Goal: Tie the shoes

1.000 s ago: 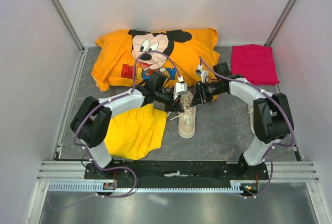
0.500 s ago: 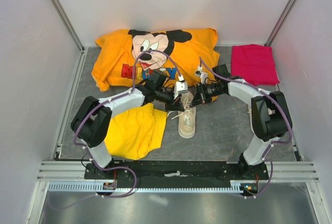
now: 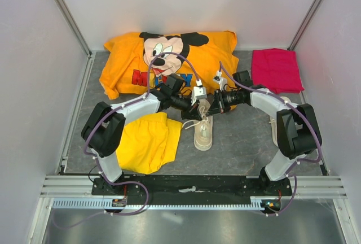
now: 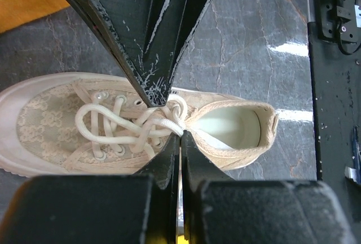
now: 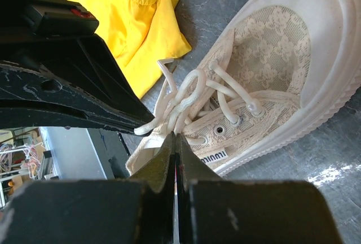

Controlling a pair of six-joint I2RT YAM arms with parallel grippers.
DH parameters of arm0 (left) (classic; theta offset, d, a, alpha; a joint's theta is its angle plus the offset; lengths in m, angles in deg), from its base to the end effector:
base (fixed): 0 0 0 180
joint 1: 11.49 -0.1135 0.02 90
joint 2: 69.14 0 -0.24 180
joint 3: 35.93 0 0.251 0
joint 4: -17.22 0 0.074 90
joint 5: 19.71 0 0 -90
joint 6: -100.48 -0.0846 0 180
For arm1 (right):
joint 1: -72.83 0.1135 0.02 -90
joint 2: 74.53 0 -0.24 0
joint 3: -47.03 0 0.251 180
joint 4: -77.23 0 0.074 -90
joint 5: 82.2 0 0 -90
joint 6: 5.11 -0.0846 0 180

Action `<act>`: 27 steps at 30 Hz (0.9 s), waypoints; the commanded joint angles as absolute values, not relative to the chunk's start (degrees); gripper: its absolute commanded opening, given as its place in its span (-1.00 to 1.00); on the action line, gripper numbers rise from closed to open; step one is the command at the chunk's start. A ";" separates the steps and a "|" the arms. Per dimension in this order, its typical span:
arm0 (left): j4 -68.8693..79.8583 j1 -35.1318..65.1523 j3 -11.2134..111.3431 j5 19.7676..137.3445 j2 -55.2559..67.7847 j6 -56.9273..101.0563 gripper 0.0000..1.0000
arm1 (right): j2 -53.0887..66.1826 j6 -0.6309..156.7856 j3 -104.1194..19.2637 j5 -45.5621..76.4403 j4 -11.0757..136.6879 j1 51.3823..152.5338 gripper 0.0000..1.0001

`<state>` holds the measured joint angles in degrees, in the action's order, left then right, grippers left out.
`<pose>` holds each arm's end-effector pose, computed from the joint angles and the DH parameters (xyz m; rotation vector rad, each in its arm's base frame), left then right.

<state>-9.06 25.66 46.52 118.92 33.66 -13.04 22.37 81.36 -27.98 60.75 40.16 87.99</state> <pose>0.2787 -0.2908 0.1658 1.4921 1.7457 -1.1207 0.3165 0.1557 0.1511 -0.5866 2.4082 1.3173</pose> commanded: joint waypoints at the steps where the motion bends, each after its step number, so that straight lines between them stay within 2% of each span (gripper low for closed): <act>1: -11.11 26.04 49.17 121.45 34.83 -11.84 -0.97 | 20.13 79.97 -27.00 61.94 42.83 88.12 -1.00; 27: -20.69 26.30 57.96 120.66 42.13 -5.78 -0.97 | 15.64 77.33 -23.13 63.43 48.72 88.47 -1.00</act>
<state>-19.72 25.94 54.93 119.99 40.61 -9.20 17.87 77.54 -23.65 61.29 46.60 88.01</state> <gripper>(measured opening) 0.023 0.007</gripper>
